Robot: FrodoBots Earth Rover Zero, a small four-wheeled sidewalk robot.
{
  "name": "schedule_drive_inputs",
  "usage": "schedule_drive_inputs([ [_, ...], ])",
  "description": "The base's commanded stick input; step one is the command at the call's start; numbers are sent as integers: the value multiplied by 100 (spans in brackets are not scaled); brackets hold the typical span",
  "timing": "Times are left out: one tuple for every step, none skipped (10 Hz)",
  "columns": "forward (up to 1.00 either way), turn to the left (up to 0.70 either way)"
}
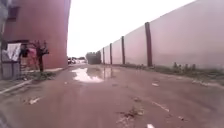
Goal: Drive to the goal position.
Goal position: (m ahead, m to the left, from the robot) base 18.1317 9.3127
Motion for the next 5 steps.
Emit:
schedule_drive_inputs([
  [70, 0],
  [70, 0],
  [70, 0],
  [70, 0],
  [70, 0],
])
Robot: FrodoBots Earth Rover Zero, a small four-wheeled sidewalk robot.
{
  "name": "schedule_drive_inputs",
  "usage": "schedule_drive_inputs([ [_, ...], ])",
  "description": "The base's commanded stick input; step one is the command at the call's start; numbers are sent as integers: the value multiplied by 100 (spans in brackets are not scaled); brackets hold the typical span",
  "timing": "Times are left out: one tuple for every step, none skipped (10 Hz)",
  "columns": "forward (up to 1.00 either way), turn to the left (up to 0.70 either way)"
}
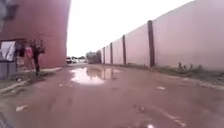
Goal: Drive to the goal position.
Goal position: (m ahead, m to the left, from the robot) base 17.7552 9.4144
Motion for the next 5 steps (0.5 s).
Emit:
schedule_drive_inputs([
  [70, 0],
  [70, 0],
  [70, 0],
  [70, 0],
  [70, 0],
])
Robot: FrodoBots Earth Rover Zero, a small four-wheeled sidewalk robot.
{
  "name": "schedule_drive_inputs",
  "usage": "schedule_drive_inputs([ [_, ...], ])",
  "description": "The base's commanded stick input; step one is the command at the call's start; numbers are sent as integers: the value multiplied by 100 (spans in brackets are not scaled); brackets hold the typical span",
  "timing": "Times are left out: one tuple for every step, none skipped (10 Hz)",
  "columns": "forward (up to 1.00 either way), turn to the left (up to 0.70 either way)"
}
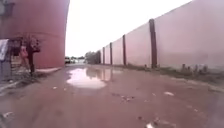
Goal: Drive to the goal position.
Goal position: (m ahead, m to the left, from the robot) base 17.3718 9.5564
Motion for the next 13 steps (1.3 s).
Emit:
schedule_drive_inputs([
  [70, 0],
  [70, 0],
  [70, 0],
  [70, 0],
  [70, 0],
  [70, 0],
  [70, 0],
  [70, 0],
  [70, 0],
  [70, 0],
  [70, 0],
  [70, 0],
  [70, 0],
])
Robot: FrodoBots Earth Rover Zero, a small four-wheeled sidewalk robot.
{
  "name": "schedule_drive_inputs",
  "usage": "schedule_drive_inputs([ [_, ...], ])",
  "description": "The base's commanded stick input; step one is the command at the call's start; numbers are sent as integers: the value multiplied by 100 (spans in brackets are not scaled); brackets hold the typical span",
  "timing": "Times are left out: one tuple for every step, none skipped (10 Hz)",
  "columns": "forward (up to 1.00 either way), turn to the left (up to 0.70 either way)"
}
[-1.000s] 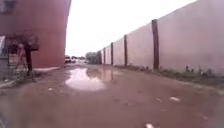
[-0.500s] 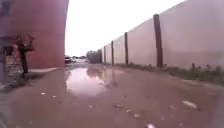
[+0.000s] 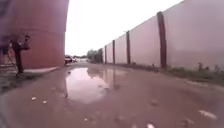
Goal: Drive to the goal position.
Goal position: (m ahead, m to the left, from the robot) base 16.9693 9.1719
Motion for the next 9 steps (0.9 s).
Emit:
schedule_drive_inputs([
  [70, 0],
  [70, 0],
  [70, 0],
  [70, 0],
  [70, 0],
  [70, 0],
  [70, 0],
  [70, 0],
  [70, 0],
])
